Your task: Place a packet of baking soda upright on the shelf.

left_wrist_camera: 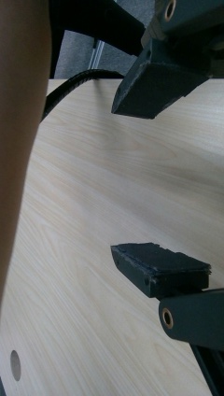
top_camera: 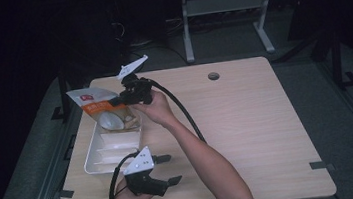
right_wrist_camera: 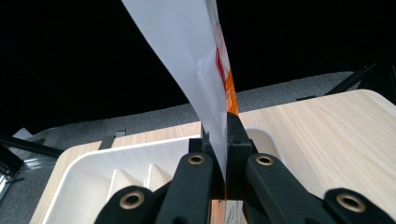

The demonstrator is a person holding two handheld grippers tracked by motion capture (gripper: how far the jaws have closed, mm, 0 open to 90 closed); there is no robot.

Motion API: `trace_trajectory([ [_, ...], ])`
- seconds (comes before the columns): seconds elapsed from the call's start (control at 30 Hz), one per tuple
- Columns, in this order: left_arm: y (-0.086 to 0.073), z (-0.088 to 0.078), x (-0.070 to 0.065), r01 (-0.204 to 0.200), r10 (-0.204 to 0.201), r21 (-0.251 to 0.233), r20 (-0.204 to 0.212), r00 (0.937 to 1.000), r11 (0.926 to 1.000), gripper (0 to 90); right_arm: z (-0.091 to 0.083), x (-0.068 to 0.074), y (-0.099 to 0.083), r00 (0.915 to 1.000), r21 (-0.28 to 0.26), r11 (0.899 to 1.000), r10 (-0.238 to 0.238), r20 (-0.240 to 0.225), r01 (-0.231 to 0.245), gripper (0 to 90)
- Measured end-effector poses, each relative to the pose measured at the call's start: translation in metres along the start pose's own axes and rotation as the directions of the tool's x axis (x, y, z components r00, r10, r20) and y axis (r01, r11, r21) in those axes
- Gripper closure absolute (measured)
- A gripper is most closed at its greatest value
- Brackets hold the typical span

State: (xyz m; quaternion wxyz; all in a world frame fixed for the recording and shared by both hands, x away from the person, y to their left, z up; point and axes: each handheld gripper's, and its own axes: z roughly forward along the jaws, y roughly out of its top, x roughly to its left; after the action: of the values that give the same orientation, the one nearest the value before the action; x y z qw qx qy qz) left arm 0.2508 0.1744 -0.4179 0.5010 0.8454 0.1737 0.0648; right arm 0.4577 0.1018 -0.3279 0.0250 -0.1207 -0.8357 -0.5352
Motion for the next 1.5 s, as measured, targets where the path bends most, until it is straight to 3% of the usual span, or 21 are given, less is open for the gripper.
trace_trajectory([
  [0.37, 0.0, -0.001, 0.001, 0.002, -0.002, -0.003, 0.0, 1.0, 1.0, 26.2, 0.018, -0.007, -0.021, 0.9988, -0.011, 0.999, 0.048, -0.012, -0.048, 89.7],
  [0.53, 0.0, 0.0, 0.0, -0.002, 0.002, 0.002, 0.004, 1.0, 1.0, 26.1, 0.017, -0.012, -0.03, 0.9968, -0.046, 0.996, 0.079, -0.014, -0.08, 89.6],
  [0.63, 0.0, 0.0, 0.0, -0.003, 0.003, 0.004, 0.005, 1.0, 1.0, 26.2, 0.016, -0.012, -0.034, 0.9974, -0.05, 0.996, 0.072, -0.006, -0.072, 89.5],
  [0.8, 0.0, 0.0, 0.0, -0.002, 0.002, 0.005, 0.005, 1.0, 1.0, 26.2, 0.016, -0.012, -0.036, 0.9985, -0.039, 0.998, 0.055, -0.002, -0.055, 89.4],
  [0.9, 0.0, 0.0, -0.001, -0.004, 0.004, 0.005, 0.005, 1.0, 1.0, 26.1, 0.022, -0.011, -0.041, 0.9993, 0.006, 0.999, 0.034, -0.011, -0.034, 89.3],
  [1.07, 0.0, 0.001, 0.0, -0.005, 0.005, 0.006, 0.004, 1.0, 1.0, 25.9, 0.019, -0.017, -0.053, 0.9975, -0.01, 0.998, 0.068, -0.018, -0.068, 89.2],
  [1.5, 0.0, 0.001, 0.0, -0.002, 0.002, 0.01, 0.0, 1.0, 0.9999, 25.8, 0.013, -0.027, -0.066, 0.9938, 0.024, 0.994, 0.111, -0.002, -0.111, 89.2],
])
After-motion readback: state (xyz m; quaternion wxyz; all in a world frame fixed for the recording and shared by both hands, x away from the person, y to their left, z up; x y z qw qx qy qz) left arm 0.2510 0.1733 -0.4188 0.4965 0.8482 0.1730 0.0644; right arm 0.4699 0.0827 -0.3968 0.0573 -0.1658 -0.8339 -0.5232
